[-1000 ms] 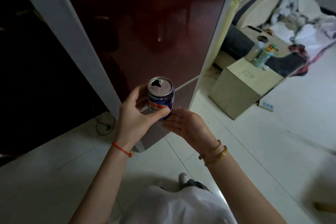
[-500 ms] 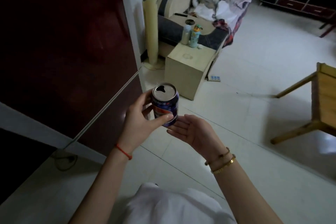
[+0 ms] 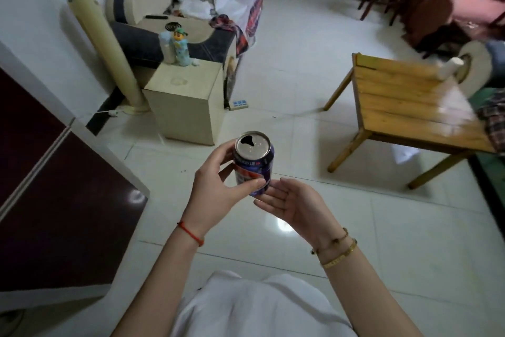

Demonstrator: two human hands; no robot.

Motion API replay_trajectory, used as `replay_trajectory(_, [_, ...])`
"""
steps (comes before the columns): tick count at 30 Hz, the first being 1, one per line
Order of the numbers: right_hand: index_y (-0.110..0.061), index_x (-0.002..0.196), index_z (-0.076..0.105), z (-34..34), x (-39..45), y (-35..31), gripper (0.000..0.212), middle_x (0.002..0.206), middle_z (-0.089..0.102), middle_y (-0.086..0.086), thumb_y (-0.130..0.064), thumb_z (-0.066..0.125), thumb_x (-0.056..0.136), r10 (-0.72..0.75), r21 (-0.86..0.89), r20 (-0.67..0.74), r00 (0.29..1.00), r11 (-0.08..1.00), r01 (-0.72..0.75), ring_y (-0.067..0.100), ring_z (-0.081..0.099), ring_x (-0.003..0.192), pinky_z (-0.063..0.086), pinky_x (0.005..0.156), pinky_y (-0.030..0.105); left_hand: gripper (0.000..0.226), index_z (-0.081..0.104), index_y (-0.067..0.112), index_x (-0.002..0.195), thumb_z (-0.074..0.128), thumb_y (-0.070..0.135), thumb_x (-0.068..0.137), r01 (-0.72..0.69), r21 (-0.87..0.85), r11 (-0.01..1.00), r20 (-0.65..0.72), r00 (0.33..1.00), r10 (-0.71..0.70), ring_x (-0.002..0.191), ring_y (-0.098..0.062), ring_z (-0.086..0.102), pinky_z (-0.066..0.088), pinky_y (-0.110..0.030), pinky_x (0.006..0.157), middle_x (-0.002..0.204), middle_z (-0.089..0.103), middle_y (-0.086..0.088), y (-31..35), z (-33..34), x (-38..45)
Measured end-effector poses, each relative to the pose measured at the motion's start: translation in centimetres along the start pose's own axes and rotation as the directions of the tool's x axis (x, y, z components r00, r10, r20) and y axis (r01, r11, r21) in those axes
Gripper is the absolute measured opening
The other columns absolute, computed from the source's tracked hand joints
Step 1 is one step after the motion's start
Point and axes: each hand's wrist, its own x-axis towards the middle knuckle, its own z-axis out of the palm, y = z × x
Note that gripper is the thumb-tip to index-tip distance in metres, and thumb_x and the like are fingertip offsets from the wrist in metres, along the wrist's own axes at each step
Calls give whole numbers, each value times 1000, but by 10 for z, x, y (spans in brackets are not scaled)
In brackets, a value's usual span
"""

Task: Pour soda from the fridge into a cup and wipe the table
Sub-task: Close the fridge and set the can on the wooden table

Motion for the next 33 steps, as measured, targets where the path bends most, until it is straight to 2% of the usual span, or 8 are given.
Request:
replay_trajectory(3, [4,99,62,-48,-9,-24,33,95,72,20,-13,33,99,-16,55,-45,999,998,18,32,69,94,53,93,41,72,57,18,130,89,10,66,-6,5,1000,86,996,5,120,-11,59,48,-24,101,123,65,2,4,55,15])
replay_trajectory(7, [3,96,62,-104,-18,-51,34,91,73,18,-12,32,100,-49,126,-116,992,990,64,29,71,87,56,87,38,71,57,19,129,89,10,66,-14,14,1000,209,978,11,119,-10,58,49,-23,100,122,64,4,11,119,38])
replay_trajectory(11, [8,108,60,-150,-21,-73,35,106,67,25,-14,34,100,-78,197,-174,982,974,112,37,65,102,59,84,37,69,58,19,127,90,12,66,-15,31,999,325,946,4,119,-11,58,49,-26,101,120,64,3,18,171,62])
replay_trajectory(15, [11,118,57,-192,-18,-95,39,114,65,29,-15,33,100,-97,267,-234,967,950,160,38,64,110,58,86,38,69,58,18,127,89,12,66,-17,35,999,427,904,0,121,-11,57,50,-31,103,122,64,3,23,221,87])
replay_trajectory(20, [9,112,60,-246,-12,-133,39,109,68,27,-15,33,101,-115,333,-315,942,916,223,33,69,99,60,81,36,70,57,21,129,89,13,67,-42,45,998,540,841,11,122,-9,57,49,-32,104,125,64,7,26,293,128])
replay_trajectory(26, [13,113,58,-316,-3,-201,38,112,66,30,-13,34,99,-147,361,-413,899,880,309,37,65,105,59,83,38,70,54,23,133,86,17,72,-89,27,996,667,743,49,121,-4,56,48,-23,101,127,61,10,37,391,188])
replay_trajectory(30, [9,105,62,-362,6,-260,38,97,71,25,-13,32,100,-160,364,-452,877,865,346,30,71,87,59,83,37,67,55,21,132,85,14,72,-114,-21,993,711,697,95,118,-5,58,48,-19,98,126,63,9,54,458,233])
replay_trajectory(33, [9,104,62,-396,17,-302,39,92,71,24,-14,31,100,-179,365,-482,857,849,383,30,69,82,59,82,37,67,56,22,129,87,15,70,-127,-58,990,736,664,129,117,-6,60,48,-20,97,124,64,9,64,503,268])
